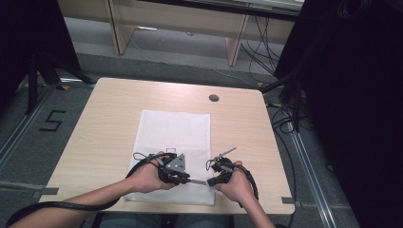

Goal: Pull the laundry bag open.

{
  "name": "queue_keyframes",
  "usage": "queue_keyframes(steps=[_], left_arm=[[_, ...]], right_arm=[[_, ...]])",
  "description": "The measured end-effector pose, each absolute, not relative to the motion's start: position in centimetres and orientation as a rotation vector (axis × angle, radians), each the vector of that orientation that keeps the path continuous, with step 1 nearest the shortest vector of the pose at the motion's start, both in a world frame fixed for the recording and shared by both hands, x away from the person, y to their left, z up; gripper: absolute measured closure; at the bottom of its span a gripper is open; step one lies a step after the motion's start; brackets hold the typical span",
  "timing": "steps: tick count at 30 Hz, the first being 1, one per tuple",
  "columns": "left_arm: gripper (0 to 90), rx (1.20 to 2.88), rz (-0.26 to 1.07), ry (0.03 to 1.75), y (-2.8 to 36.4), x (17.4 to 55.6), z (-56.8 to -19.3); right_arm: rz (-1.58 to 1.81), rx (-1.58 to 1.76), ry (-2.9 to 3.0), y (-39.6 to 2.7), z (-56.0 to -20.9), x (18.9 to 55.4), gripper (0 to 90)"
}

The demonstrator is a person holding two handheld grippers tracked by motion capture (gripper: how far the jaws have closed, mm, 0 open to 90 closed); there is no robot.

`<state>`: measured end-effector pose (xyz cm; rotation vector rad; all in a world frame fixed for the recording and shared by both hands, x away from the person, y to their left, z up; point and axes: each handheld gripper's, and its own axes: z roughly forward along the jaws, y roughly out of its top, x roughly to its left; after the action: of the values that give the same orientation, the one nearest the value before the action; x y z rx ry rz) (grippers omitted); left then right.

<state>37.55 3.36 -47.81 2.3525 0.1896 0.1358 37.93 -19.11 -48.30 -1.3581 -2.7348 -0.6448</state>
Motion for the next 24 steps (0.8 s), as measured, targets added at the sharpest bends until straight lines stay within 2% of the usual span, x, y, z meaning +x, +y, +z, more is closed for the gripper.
queue_keyframes(steps=[24], left_arm=[[81.7, 2.342, 0.123, 0.217, 4.0, 37.43, -47.89]], right_arm=[[-0.639, -1.375, -2.722, -19.15, -48.31, 37.92, 90.0]])
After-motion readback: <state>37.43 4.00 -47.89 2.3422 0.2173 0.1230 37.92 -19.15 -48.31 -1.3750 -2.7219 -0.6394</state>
